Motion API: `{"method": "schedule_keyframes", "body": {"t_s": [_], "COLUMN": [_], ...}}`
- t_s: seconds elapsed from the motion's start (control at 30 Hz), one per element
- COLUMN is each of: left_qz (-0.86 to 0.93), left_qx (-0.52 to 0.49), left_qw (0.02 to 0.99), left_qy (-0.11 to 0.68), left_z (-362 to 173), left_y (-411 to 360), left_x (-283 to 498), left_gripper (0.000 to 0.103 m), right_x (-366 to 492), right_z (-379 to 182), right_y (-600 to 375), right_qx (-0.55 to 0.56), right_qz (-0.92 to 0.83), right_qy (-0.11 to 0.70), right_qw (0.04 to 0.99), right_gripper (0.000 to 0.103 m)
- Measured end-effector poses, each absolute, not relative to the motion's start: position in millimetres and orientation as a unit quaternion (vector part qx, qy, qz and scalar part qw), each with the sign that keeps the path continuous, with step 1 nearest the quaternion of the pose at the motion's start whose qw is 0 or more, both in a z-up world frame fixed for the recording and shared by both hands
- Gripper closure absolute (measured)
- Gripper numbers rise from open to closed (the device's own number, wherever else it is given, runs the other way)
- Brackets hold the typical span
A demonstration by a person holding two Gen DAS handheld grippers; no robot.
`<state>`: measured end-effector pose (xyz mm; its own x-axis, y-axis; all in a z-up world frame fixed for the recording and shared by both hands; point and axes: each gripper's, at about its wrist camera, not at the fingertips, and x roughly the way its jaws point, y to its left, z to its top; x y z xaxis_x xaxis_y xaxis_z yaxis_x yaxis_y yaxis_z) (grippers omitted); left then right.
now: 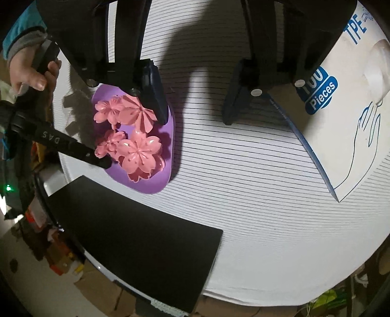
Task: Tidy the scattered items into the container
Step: 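Grip the purple plate rim with the left tool while the right tool grips it too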
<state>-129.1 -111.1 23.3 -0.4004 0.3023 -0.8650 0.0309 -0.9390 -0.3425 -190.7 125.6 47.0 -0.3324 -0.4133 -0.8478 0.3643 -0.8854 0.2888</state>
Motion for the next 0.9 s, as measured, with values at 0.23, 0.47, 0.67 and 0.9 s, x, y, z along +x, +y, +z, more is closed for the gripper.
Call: {"method": "schedule_keyframes", "body": {"t_s": [0.23,0.47,0.67,0.9], "left_qz": [0.821,0.823,0.81,0.811], "left_qx": [-0.544,-0.539,-0.547,-0.55], "left_qw": [0.087,0.104,0.127,0.11], "left_qy": [-0.15,-0.146,-0.172,-0.165], "left_z": [22,19,17,20], "left_y": [-103,-96,-100,-104], "left_x": [-129,-134,-135,-135], "left_gripper": [0.058,0.083,0.087,0.086], "right_x": [-188,-195,-201,-201], "right_z": [41,39,39,50], "right_y": [132,147,154,172], "right_qx": [0.529,0.534,0.541,0.538], "right_qz": [-0.813,-0.795,-0.781,-0.797], "right_qy": [-0.038,-0.102,-0.139,-0.133], "right_qw": [0.24,0.27,0.279,0.239], "right_gripper": [0.081,0.091,0.091,0.058]}}
